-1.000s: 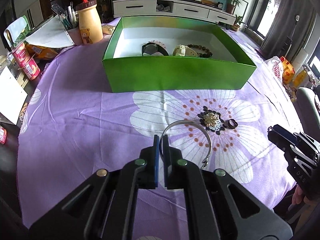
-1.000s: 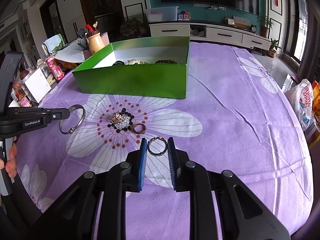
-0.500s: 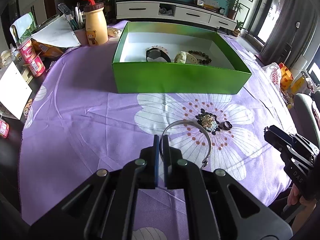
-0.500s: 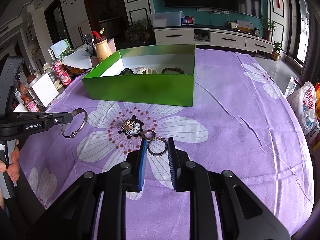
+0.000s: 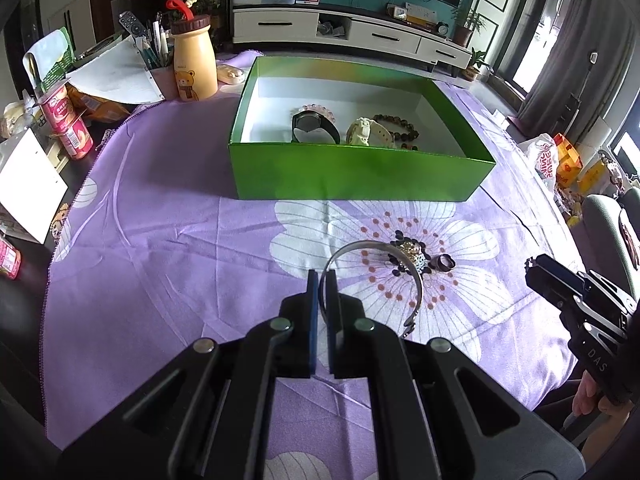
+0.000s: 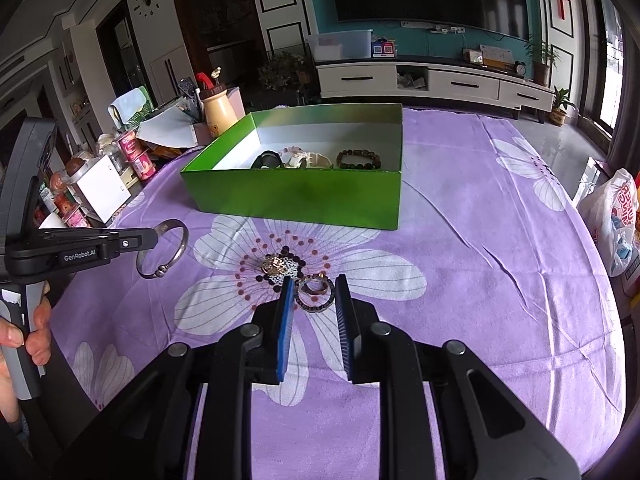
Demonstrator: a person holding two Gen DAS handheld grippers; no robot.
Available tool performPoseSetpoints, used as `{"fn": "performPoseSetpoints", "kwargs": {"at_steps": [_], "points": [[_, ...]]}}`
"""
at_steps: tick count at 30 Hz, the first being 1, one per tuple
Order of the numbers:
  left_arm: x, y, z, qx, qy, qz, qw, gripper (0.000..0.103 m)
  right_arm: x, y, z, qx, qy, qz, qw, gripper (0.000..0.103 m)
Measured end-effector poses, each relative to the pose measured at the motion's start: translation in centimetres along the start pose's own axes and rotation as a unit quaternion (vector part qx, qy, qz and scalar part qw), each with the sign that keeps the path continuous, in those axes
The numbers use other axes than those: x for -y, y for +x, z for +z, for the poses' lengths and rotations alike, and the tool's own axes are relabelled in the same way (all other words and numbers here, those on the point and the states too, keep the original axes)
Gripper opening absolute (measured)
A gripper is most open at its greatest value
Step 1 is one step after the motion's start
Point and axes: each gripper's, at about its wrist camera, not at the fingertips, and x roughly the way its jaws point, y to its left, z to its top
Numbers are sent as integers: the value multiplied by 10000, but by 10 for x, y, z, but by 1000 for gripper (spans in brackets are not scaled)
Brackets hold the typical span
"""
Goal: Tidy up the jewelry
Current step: 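Carry the ring and bangle up and over the green box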
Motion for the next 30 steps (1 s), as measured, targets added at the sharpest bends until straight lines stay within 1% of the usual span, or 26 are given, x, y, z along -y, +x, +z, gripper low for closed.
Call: {"fn": "performPoseSetpoints", "kwargs": {"at_steps": [2, 6, 9, 12, 13, 20, 24, 30], "points": [[1, 0, 1, -29, 15, -25, 10000, 3, -2, 1, 3, -48, -49, 42, 10000, 20], [0, 1, 8, -159, -26, -233, 9996, 3, -4, 0, 12, -136, -87, 183, 9997, 20], [0, 3, 14, -345, -67, -490, 9982, 3, -9, 2, 19, -262, -164, 298, 9991, 20], [-2, 7, 22, -578, -121, -748, 9954, 3, -13, 4, 30, -494, -270, 457, 9974, 20], [-2, 8, 25, -626, -97, -768, 9950, 3, -15, 5, 33, -566, -332, 483, 9967, 20], [3, 9, 41, -899, 153, -809, 9925, 3, -18, 10, 60, -954, -661, 589, 9915, 20], [2, 10, 53, -1015, 254, -748, 9917, 3, -19, 16, 73, -1144, -795, 572, 9886, 20], [2, 15, 69, -1134, 445, -540, 9911, 3, -20, 32, 87, -1474, -951, 526, 9831, 20]]}}
